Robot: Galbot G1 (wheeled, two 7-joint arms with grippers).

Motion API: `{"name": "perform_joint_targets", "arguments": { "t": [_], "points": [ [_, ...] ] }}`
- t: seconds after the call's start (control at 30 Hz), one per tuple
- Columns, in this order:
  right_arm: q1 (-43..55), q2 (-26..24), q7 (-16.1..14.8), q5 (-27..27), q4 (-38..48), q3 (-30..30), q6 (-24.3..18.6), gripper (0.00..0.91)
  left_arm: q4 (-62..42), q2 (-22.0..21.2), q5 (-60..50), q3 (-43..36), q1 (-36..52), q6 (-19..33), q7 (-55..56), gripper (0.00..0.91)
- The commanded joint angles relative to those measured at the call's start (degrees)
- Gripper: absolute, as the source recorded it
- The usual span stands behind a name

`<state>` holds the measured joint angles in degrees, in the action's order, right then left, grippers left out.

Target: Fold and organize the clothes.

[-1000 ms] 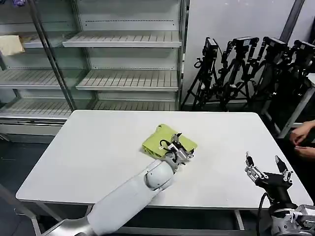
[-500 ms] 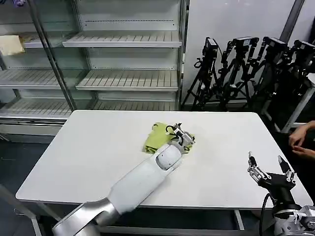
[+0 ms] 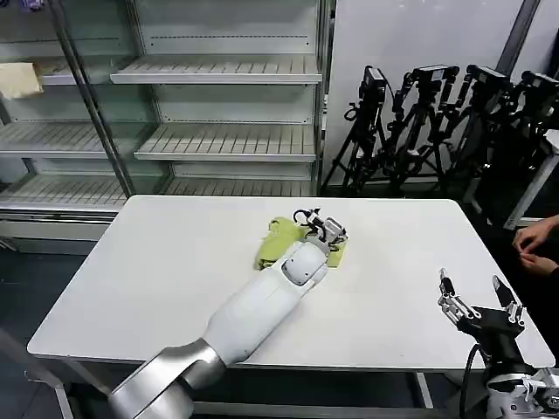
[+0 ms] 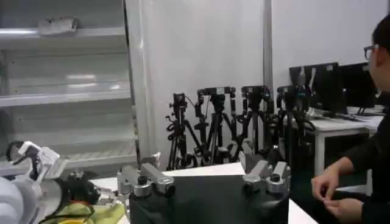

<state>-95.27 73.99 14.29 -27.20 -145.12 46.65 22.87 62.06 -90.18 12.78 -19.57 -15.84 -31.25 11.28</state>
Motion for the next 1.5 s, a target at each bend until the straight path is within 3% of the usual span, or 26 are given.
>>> {"name": "perform_joint_targets", "arguments": {
  "t": [0.03, 0.3, 0.43, 0.63, 0.8, 1.03, 1.3, 1.5],
  "points": [
    [0.2, -0.1, -0.1, 0.0, -0.1, -0.6, 0.0, 0.907, 27.0, 8.8, 18.3, 3.0, -6.4, -1.7, 5.5, 0.907],
    [1.6, -0.4, -0.4, 1.1, 0.7, -3.6, 1.1, 0.907, 42.9, 19.3, 25.1, 11.1, -13.8, -0.8, 8.0, 0.907],
    [3.5, -0.8, 0.0, 1.9, 1.8, -5.8, 1.8, 0.907, 49.5, 25.5, 25.1, 17.6, -22.2, -0.6, 8.5, 0.907],
    [6.2, -1.0, 0.1, 4.2, 3.5, -8.8, 1.2, 0.907, 59.4, 30.7, 19.2, 28.1, -37.6, 2.5, 8.4, 0.907],
    [6.1, -1.1, -0.3, 6.9, 4.1, -10.4, -1.2, 0.907, 65.1, 30.4, 12.5, 35.2, -49.7, 5.6, 7.2, 0.907],
    [4.4, -0.2, -2.1, 14.1, 5.1, -12.8, -4.6, 0.907, 71.0, 24.5, 7.3, 41.5, -61.3, 7.6, 6.5, 0.907],
    [3.3, 0.6, -3.2, 16.4, 4.5, -14.4, -6.1, 0.907, 74.2, 20.2, 2.6, 44.1, -70.0, 10.0, 5.7, 0.907],
    [3.2, 1.1, -3.4, 17.2, 4.6, -15.0, -7.9, 0.907, 76.0, 19.3, 1.5, 45.3, -73.7, 11.1, 5.5, 0.907]
  ]
}}
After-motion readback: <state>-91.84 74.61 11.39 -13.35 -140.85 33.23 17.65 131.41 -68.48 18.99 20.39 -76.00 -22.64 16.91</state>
